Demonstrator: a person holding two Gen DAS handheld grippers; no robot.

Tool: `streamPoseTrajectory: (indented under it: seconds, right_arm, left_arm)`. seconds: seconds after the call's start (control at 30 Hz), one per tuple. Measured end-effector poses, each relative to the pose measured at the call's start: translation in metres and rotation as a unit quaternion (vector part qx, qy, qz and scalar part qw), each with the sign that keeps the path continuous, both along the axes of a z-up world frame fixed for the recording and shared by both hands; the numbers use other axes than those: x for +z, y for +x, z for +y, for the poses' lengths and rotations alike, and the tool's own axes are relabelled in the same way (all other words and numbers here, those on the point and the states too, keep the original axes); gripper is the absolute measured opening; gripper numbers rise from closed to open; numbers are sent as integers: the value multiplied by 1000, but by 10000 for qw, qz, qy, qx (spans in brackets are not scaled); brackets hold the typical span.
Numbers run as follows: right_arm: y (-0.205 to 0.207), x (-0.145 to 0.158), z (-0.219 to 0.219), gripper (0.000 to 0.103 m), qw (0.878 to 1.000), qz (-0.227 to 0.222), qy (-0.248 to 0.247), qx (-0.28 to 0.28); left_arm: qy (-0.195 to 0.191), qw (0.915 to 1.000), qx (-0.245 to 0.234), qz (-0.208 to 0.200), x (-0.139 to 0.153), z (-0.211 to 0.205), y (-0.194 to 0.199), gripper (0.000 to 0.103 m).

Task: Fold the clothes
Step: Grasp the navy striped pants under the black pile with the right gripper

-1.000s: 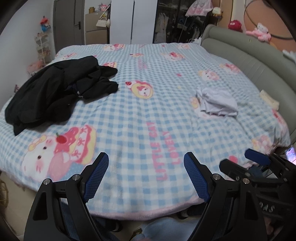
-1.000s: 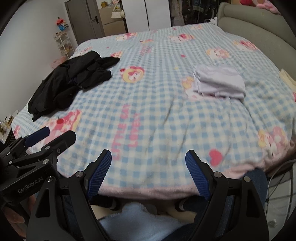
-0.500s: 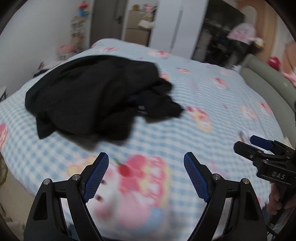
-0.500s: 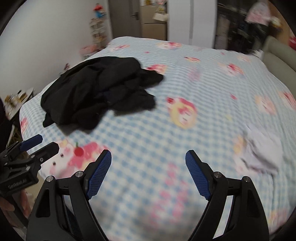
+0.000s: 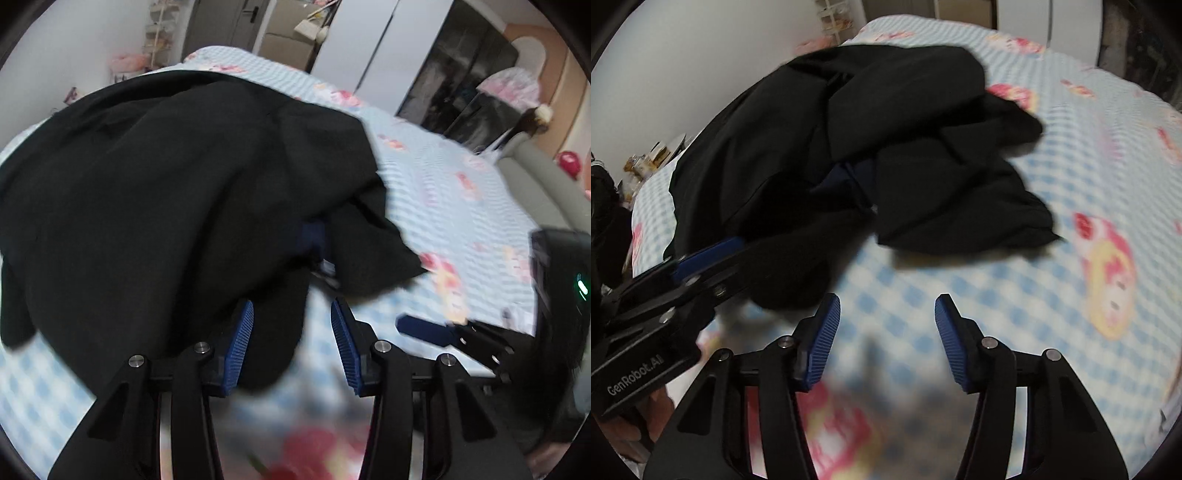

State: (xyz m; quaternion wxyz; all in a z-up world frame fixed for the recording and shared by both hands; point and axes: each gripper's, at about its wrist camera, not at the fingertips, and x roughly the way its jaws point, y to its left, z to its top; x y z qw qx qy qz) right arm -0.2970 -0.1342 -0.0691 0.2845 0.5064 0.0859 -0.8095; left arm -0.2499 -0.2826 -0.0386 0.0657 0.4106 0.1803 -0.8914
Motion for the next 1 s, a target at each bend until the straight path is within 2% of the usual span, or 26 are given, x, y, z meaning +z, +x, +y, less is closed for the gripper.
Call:
streamPoseTrajectory:
  seconds: [0.03, 0.1, 0.17, 0.23, 0.3, 0.37, 0.43, 0.5, 0.57, 0.6, 0.63, 0.73, 0.8, 0.9, 0.97, 1.0]
  right_arm:
    - [-4, -3, -8, 53, 10000, -4, 43, 53]
    - [-8, -1, -20, 52, 9996, 165, -50, 211]
    - [-14, 5, -30, 53, 9982, 530, -102, 274]
    - [-21, 7, -40, 59, 9959, 838, -95, 321]
    - [-30, 4, -51, 73, 9940, 1038, -12, 357]
    - [-31, 5, -47, 75, 9940, 1034, -88, 350]
    - [-31, 6, -42, 57, 9942, 1009, -180, 339]
    - [-31, 7, -37, 13, 9942, 984, -272, 328]
    - [-31, 8, -32, 9, 9942, 958, -364, 317]
    - [-32, 9, -30, 2, 9942, 946, -410, 312]
    - [-32, 9, -27, 2, 9941, 933, -456, 306]
    - [-30, 15, -14, 0, 9935, 932, -608, 241]
    - [-26, 27, 1, 0, 9921, 1100, -601, 109]
    - [-22, 39, 25, 0, 9904, 1257, -569, -32]
    - [-14, 41, 34, 0, 9914, 1208, -502, -95]
    - [-11, 41, 39, 0, 9921, 1153, -470, -124]
  left_arm:
    - [-20, 9999, 124, -33, -2, -9, -7, 44]
    - [262, 9990, 348, 24, -3, -32, -11, 43]
    - [546, 9977, 380, 105, -3, -44, -12, 44]
    - [429, 9983, 339, 223, 1, -42, -10, 44]
    - [390, 9987, 236, 248, 2, -39, -10, 44]
    - [352, 9990, 180, 206, 0, -36, -11, 44]
    - [319, 9993, 139, 159, -2, -34, -13, 45]
    - [401, 9990, 136, 165, -4, -33, -12, 50]
    - [508, 9984, 91, 239, -1, -30, -11, 58]
    - [554, 9981, 62, 273, 1, -28, -11, 61]
    - [600, 9977, 34, 306, 3, -26, -11, 62]
    - [737, 9965, -51, 397, 8, -18, -13, 62]
    - [850, 9956, -114, 387, 6, -12, -18, 62]
    - [1217, 9915, -322, 327, 3, -3, -23, 63]
    - [1017, 9937, -375, 285, 1, 9, -36, 68]
    - [843, 9958, -338, 125, -5, 13, -48, 69]
